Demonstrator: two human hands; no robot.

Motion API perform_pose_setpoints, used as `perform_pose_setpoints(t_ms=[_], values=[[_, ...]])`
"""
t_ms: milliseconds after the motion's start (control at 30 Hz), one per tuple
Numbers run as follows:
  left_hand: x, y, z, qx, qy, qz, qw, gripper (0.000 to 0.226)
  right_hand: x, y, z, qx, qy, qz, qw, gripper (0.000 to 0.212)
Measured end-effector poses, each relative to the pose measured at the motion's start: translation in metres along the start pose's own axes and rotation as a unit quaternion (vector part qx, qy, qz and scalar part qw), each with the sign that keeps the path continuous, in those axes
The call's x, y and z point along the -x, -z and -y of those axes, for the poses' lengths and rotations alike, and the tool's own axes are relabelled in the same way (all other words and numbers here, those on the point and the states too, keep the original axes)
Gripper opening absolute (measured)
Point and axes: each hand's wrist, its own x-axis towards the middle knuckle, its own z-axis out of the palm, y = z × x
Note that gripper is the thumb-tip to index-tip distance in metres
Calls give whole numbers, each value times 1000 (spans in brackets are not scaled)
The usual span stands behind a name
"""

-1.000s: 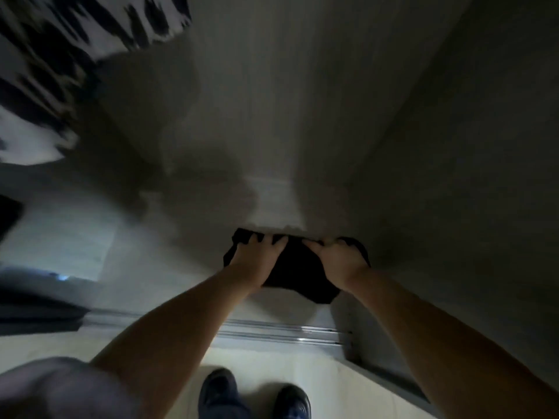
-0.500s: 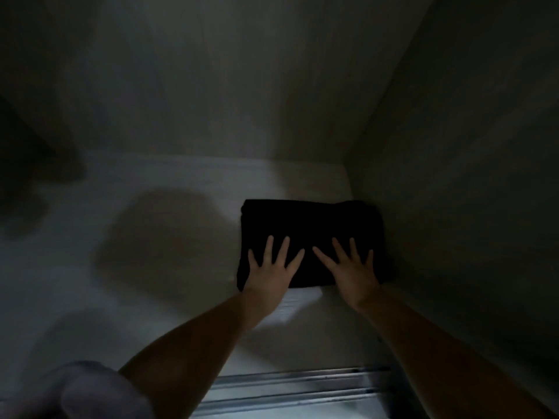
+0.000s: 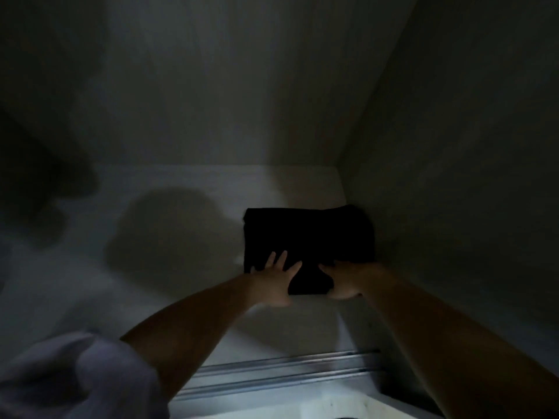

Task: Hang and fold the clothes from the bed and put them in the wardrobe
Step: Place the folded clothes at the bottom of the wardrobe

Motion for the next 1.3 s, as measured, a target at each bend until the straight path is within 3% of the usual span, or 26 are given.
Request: perform_pose_setpoints(t_ms=[100, 233, 300, 667, 833, 1033, 1300], values=[[55, 70, -22, 47, -5, -92, 995, 56, 60, 64, 0, -52, 20, -29, 998, 47], [136, 152, -56, 57, 23, -237, 969, 26, 153, 129, 8, -91, 31, -268, 959, 37], [180, 186, -71, 54, 27, -267, 962, 25, 204, 156, 12, -95, 37, -324, 940, 37], [416, 338, -125, -14, 20, -344, 939, 20, 450, 265, 5, -86, 37, -389, 917, 36], [500, 369, -148, -15, 13, -385, 923, 18, 543, 284, -2, -89, 5, -446, 891, 36], [572, 359, -160, -50, -42, -390, 919, 17, 625, 255, 24, -87, -51, -461, 882, 36], [662, 306, -185, -118, -151, -388, 902, 23, 727, 150, 88, -152, -140, -459, 864, 34]])
